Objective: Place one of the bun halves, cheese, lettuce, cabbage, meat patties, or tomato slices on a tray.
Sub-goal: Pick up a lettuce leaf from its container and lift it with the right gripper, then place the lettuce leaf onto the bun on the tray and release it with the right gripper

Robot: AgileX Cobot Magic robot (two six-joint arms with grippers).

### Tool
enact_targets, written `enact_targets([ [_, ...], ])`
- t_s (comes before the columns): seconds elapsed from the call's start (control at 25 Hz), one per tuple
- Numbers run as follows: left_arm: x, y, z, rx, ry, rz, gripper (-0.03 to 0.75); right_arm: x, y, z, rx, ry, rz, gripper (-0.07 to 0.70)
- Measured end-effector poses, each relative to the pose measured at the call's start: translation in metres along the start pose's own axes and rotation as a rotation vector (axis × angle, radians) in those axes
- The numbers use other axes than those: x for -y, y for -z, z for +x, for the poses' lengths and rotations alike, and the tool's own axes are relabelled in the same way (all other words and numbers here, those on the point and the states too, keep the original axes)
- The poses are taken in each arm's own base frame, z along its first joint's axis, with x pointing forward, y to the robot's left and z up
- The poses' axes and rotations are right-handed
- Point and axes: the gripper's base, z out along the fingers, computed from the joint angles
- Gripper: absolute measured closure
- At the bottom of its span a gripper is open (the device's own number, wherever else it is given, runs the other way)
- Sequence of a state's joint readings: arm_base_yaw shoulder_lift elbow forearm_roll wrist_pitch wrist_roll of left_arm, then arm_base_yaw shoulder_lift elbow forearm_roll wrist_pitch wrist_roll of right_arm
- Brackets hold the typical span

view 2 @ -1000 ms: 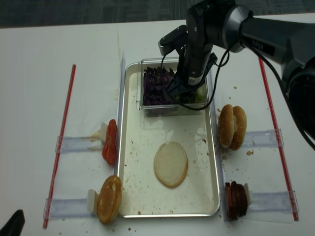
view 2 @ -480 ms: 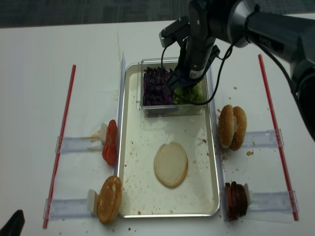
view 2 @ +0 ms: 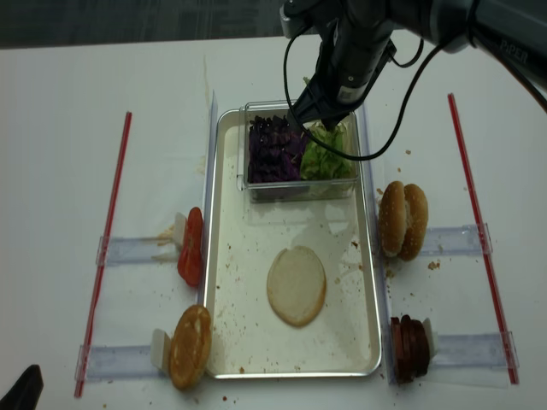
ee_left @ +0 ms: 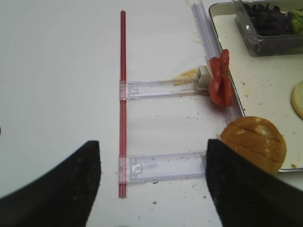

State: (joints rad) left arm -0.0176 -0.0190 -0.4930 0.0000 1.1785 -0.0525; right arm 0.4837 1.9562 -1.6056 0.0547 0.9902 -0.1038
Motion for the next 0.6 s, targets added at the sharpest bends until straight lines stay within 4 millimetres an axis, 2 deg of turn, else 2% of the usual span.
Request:
enact_targets([
  [0.24,0.000,0.000,0.000,0.000,0.000,0.000,0.244,0.002,0.006,0.009,-0.077,-0.017,0.031,0.584],
  [0.32,0.000,0.000,0.000,0.000,0.000,0.000,0.244,0.001,0.009,0.017,-0.085,-0.021,0.029,0.584],
  [0.44,0.000,0.000,0.000,0.000,0.000,0.000,0.244,-0.001,0.011,0.041,-0.092,-0.030,0.019,0.584],
  [0.6,0.000,0.000,0.000,0.000,0.000,0.000,0.244,-0.006,0.005,0.078,-0.123,-0.050,-0.003,0.584],
])
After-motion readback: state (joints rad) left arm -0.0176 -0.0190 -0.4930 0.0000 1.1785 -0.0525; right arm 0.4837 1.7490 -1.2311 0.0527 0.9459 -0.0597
